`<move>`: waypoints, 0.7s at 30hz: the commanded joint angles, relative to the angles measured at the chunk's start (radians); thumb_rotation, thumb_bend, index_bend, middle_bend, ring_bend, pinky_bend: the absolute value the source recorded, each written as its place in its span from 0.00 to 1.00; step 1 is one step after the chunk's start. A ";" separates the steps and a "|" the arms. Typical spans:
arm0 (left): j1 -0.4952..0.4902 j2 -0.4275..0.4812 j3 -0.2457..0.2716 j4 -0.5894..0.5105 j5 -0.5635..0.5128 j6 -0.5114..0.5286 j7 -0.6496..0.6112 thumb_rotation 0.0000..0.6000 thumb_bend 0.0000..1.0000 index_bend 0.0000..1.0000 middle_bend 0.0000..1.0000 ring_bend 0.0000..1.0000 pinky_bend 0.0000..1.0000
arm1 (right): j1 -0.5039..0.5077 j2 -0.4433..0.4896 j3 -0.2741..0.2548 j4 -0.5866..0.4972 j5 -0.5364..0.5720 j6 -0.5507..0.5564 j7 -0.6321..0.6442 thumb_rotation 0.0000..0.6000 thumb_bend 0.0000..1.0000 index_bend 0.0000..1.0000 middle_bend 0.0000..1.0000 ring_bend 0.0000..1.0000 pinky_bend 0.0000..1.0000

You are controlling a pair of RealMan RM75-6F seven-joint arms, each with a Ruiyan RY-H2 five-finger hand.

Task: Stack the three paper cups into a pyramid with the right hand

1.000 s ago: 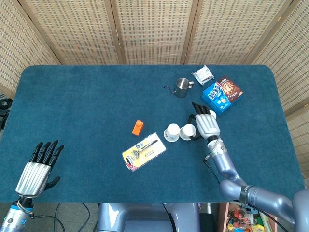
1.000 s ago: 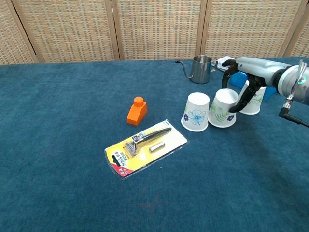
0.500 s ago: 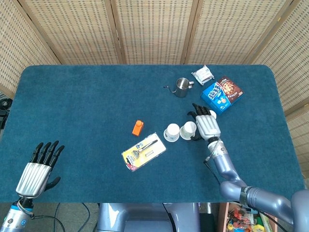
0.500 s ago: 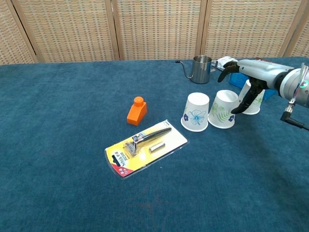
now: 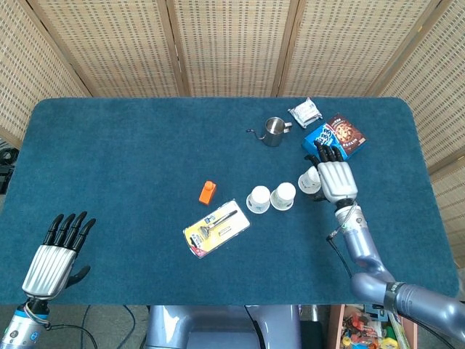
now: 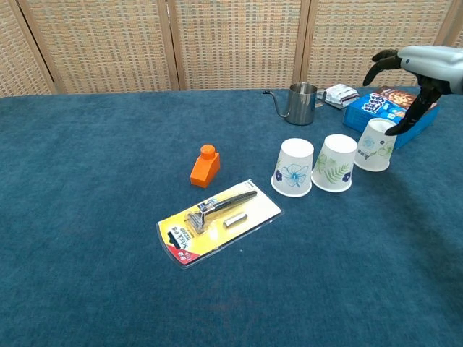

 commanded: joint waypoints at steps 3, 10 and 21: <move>0.000 -0.004 0.000 0.002 -0.003 -0.004 0.008 1.00 0.20 0.00 0.00 0.00 0.00 | 0.029 0.019 0.014 0.037 0.046 -0.048 -0.025 1.00 0.06 0.25 0.00 0.00 0.00; -0.004 -0.012 -0.003 0.006 -0.015 -0.016 0.022 1.00 0.20 0.00 0.00 0.00 0.00 | 0.072 -0.009 0.011 0.153 0.096 -0.122 -0.036 1.00 0.06 0.25 0.00 0.00 0.00; -0.012 -0.024 -0.005 0.010 -0.035 -0.038 0.041 1.00 0.20 0.00 0.00 0.00 0.00 | 0.100 -0.060 -0.016 0.269 0.138 -0.198 -0.032 1.00 0.06 0.29 0.00 0.00 0.00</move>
